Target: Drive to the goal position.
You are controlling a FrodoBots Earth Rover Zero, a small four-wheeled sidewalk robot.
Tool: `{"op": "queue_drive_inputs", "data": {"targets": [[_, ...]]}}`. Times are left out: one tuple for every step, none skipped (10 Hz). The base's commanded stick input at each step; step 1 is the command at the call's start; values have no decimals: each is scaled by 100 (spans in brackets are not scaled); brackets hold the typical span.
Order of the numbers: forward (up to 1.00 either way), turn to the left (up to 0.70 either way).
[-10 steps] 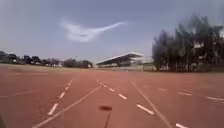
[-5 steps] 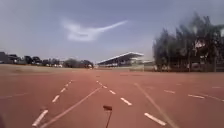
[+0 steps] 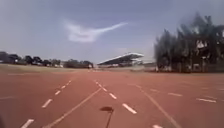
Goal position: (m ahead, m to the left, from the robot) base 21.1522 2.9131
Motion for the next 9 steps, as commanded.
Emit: {"op": "queue_drive_inputs", "data": {"targets": [[70,0],[70,0],[70,0],[70,0],[70,0],[70,0],[70,0],[70,0],[70,0]]}}
